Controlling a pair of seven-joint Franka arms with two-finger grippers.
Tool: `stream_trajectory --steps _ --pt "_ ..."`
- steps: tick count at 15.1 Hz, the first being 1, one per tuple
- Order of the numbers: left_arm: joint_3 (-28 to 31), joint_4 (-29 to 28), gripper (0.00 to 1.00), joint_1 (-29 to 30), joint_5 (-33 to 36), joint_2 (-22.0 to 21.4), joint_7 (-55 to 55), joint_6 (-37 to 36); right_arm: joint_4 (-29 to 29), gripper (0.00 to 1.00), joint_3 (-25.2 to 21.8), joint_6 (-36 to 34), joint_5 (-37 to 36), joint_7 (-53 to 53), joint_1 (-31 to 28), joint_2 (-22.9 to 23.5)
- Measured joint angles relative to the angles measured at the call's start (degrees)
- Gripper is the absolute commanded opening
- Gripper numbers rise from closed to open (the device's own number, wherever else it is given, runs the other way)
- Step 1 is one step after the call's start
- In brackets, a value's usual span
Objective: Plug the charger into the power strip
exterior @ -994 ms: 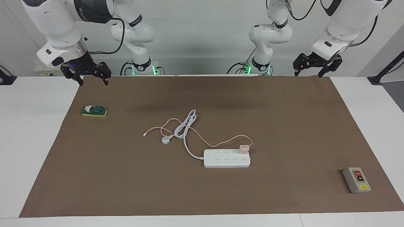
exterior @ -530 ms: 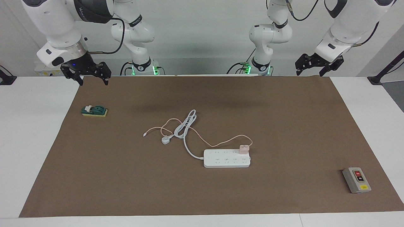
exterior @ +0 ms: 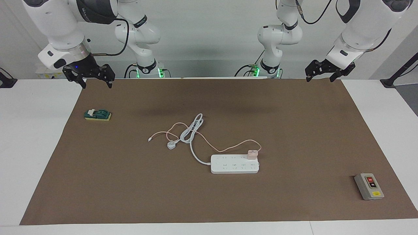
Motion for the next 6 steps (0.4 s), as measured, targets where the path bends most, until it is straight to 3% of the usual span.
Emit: stream_trajectory --steps 6 --pt "-2.8 0.0 1.00 3.7 0.1 -0.5 -0.3 0.6 0.0 1.00 0.0 0.0 0.0 0.0 0.0 0.0"
